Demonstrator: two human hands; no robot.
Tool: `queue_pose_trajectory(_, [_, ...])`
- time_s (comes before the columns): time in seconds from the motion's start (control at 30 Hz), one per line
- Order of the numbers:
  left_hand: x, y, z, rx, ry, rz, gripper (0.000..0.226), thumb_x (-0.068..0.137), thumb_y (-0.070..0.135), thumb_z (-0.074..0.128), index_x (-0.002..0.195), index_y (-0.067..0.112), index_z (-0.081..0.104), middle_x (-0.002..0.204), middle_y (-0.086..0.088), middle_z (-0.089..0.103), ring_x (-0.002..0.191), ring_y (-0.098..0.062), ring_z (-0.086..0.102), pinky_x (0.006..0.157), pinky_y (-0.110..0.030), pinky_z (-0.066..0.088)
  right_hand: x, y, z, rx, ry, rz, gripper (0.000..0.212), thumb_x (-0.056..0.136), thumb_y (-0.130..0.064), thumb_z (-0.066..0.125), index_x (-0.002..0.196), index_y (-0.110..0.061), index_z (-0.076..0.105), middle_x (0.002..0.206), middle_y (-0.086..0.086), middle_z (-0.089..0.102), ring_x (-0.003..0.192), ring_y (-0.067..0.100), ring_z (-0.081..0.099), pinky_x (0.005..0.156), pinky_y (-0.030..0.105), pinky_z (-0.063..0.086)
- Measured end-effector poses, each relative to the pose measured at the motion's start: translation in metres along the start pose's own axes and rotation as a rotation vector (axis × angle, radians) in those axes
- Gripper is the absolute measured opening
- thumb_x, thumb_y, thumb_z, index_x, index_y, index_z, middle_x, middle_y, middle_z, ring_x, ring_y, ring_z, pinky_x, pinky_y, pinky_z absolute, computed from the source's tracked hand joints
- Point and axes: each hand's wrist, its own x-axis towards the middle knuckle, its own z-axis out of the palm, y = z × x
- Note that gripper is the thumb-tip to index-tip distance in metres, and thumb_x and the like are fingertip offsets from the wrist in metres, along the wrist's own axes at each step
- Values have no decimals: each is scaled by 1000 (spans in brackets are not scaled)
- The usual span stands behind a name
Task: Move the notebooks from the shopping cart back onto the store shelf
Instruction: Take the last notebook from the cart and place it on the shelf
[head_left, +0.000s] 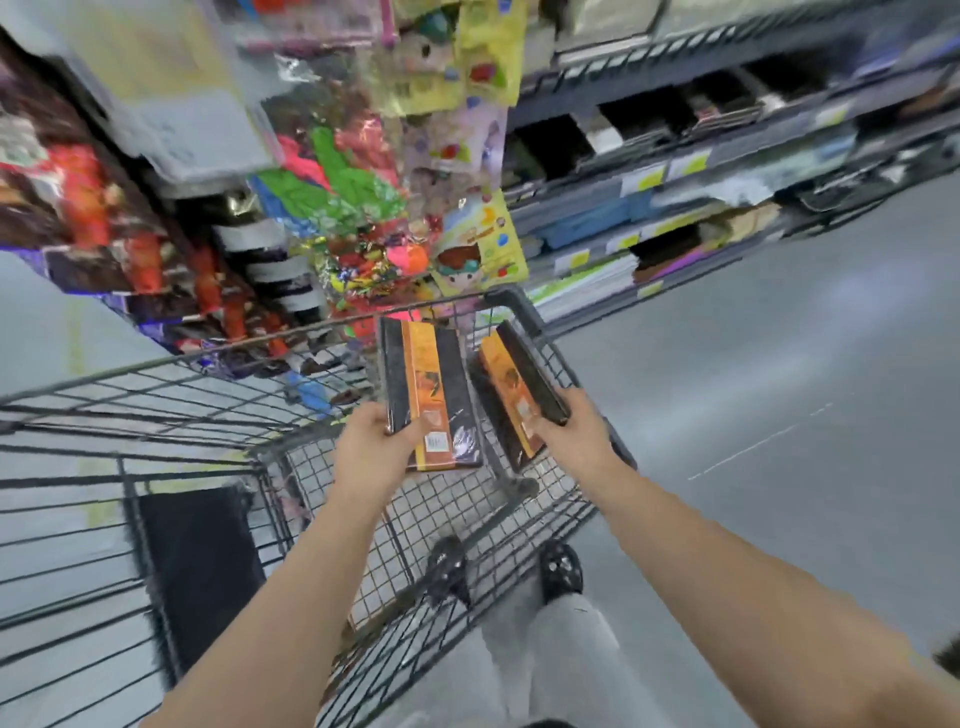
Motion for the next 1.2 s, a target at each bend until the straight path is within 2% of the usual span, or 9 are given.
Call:
queue_pose_trajectory(0.13, [-7, 37, 33, 8, -20, 70, 43, 80, 39, 73, 73, 13, 40, 65, 4, 40, 61, -17, 40, 51, -29, 26, -11, -4, -55, 107, 89, -31, 22, 82, -28, 73, 87, -13, 58, 75, -2, 58, 69, 14, 55, 65, 29, 43])
queue_pose_trajectory(0.3, [-26, 88, 104, -31, -86, 196, 41, 76, 39, 78, 73, 15, 44, 69, 2, 47, 63, -16, 42, 55, -30, 31, -20, 16, -144, 285, 225, -22, 25, 82, -17, 73, 77, -22, 48, 77, -4, 56, 72, 15, 54, 70, 29, 43])
queue_pose_trajectory(0.47, [-58, 130, 207, -51, -185, 231, 41, 68, 42, 80, 83, 6, 67, 81, -15, 73, 65, -18, 59, 66, -33, 45, -23, 67, -245, 395, 342, 21, 27, 79, -16, 75, 76, -23, 50, 76, -7, 59, 77, 18, 56, 77, 33, 44])
queue_pose_trajectory(0.53, [-70, 139, 249, -39, -207, 249, 42, 61, 49, 77, 84, 14, 71, 81, -10, 75, 69, -18, 65, 72, -34, 50, -23, 88, -285, 408, 370, 16, 28, 79, -14, 75, 77, -24, 49, 78, -7, 59, 79, 17, 57, 80, 34, 46])
queue_pose_trajectory(0.67, [-97, 163, 315, -68, -246, 264, 21, 71, 33, 82, 83, 21, 71, 82, -3, 75, 67, -11, 66, 68, -25, 51, -19, 122, -351, 423, 410, 7, 29, 82, -11, 72, 77, -24, 46, 77, -4, 56, 67, 8, 53, 64, 21, 43])
queue_pose_trajectory(0.83, [-93, 186, 364, -90, -308, 199, 45, 58, 46, 82, 91, 18, 71, 83, -1, 76, 78, -23, 73, 82, -49, 56, 8, 147, -399, 482, 420, 46, 28, 83, -13, 71, 80, -25, 46, 76, -5, 55, 66, 9, 51, 59, 21, 39])
queue_pose_trajectory(1.03, [-58, 229, 422, -96, -295, 171, 66, 45, 60, 77, 93, 16, 67, 83, -1, 76, 79, -25, 73, 81, -52, 57, 63, 151, -444, 460, 384, 82, 24, 84, -18, 69, 88, -21, 46, 84, -1, 58, 74, 13, 56, 67, 27, 47])
queue_pose_trajectory(1.1, [-43, 248, 445, -81, -294, 158, 61, 50, 55, 79, 93, 13, 67, 83, -2, 76, 79, -26, 73, 79, -50, 57, 87, 152, -461, 451, 377, 93, 23, 85, -18, 69, 91, -19, 46, 84, -2, 58, 75, 13, 57, 66, 26, 47])
queue_pose_trajectory(1.2, [-24, 281, 477, -79, -295, 185, 35, 71, 37, 80, 92, 11, 69, 85, -1, 75, 72, -15, 71, 63, -31, 51, 125, 146, -490, 437, 378, 108, 23, 85, -18, 68, 87, -21, 45, 84, -2, 56, 75, 15, 55, 64, 25, 44])
